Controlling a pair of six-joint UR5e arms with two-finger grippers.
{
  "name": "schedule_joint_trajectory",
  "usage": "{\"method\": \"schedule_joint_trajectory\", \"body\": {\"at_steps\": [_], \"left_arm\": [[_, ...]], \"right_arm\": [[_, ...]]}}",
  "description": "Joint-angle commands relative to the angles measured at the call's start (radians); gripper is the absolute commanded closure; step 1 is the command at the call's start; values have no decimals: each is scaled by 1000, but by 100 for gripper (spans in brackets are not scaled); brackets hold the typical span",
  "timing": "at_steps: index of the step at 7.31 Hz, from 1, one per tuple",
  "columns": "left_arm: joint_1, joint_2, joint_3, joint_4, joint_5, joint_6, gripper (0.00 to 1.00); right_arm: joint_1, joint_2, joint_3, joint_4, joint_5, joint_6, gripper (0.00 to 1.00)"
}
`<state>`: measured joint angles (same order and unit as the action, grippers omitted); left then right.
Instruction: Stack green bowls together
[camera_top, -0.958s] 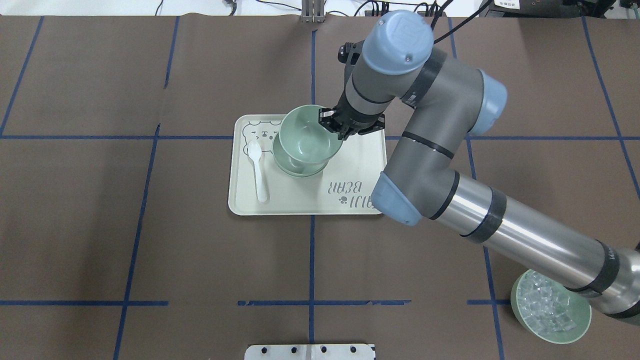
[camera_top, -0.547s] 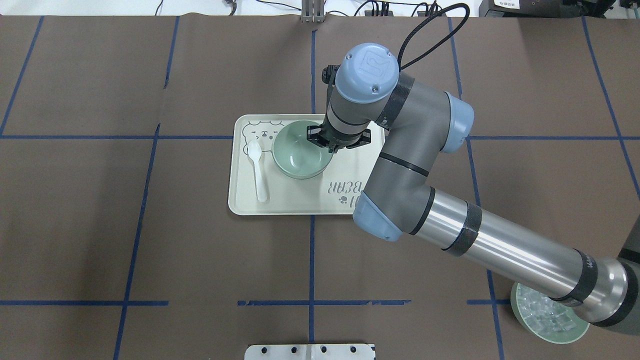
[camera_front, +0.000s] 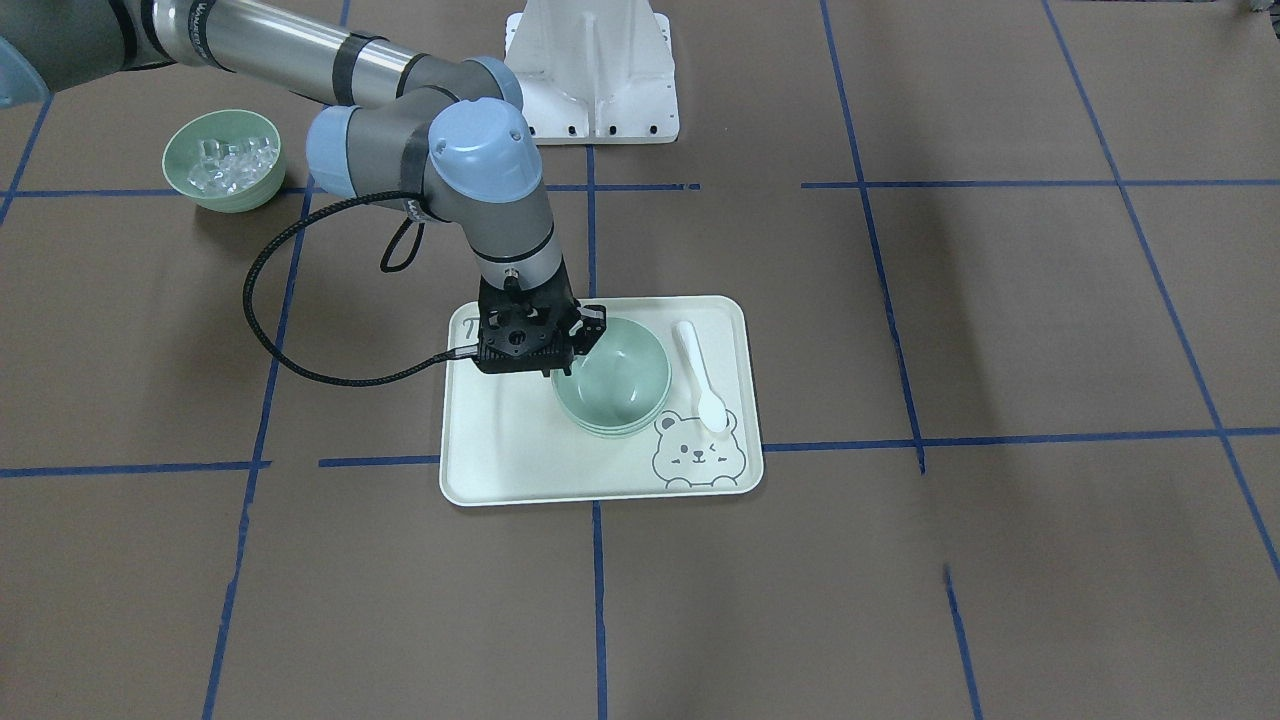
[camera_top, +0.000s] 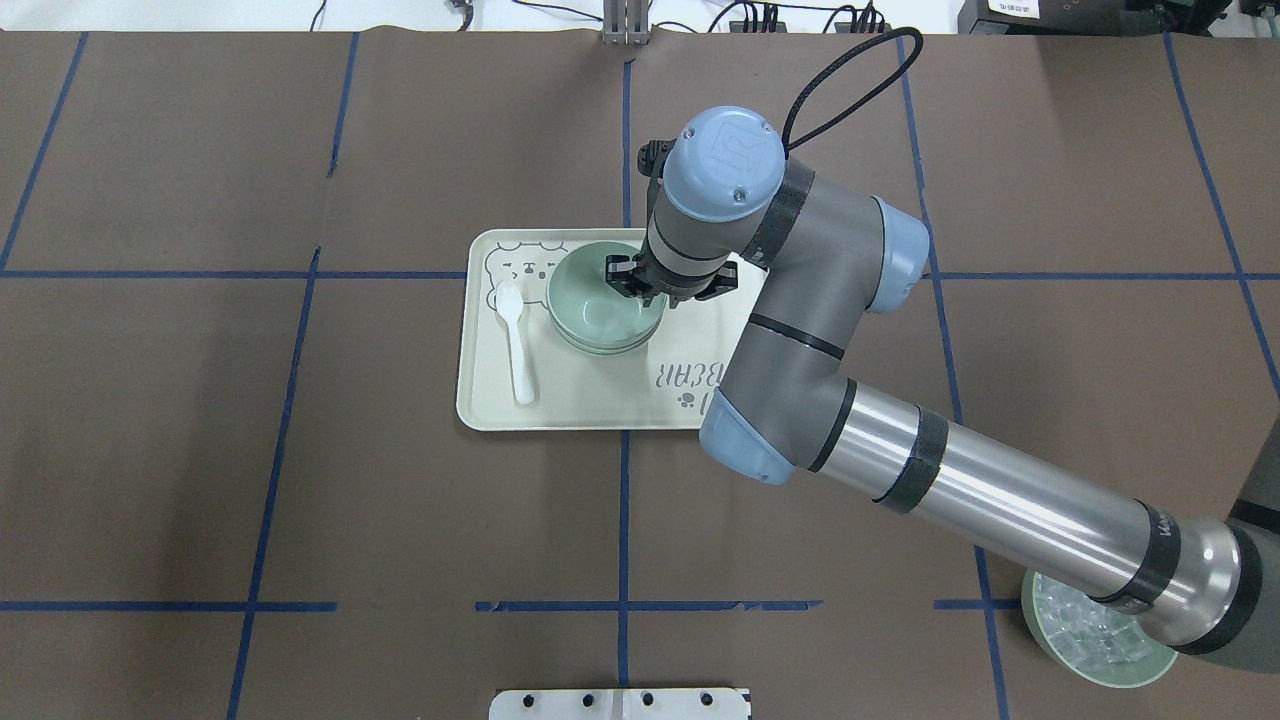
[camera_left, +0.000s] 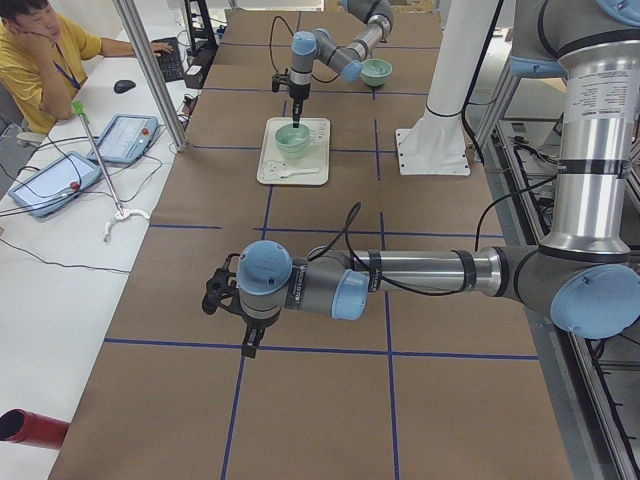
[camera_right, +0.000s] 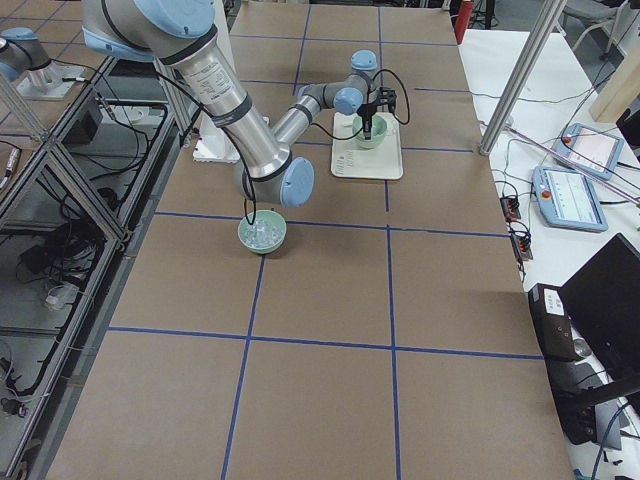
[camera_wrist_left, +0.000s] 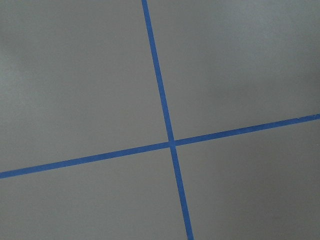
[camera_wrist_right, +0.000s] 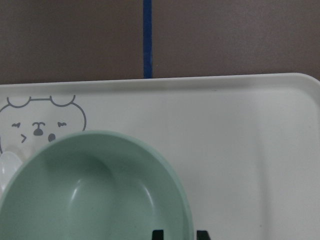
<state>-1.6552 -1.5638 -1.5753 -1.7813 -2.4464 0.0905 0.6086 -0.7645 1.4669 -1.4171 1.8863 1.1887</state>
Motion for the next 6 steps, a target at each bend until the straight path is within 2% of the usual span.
{"method": "schedule_joint_trajectory", "body": {"at_steps": [1,2,3,4,6], "left_arm": [[0,5,1,-10,1,5,0],[2,2,1,-9,1,0,0],[3,1,32,0,1,-2,0],[3,1,28,0,-8,2,0],[2,8,35,6,0,3,0]], "right_arm": [[61,2,4,-11,43,-21,0],[147,-15,3,-16,148,-102,0],[231,-36,6,-87,219,-248,0],[320,-54,9,-185,252,-452,0],[532,-183,7,-227,336,-851,0]]}}
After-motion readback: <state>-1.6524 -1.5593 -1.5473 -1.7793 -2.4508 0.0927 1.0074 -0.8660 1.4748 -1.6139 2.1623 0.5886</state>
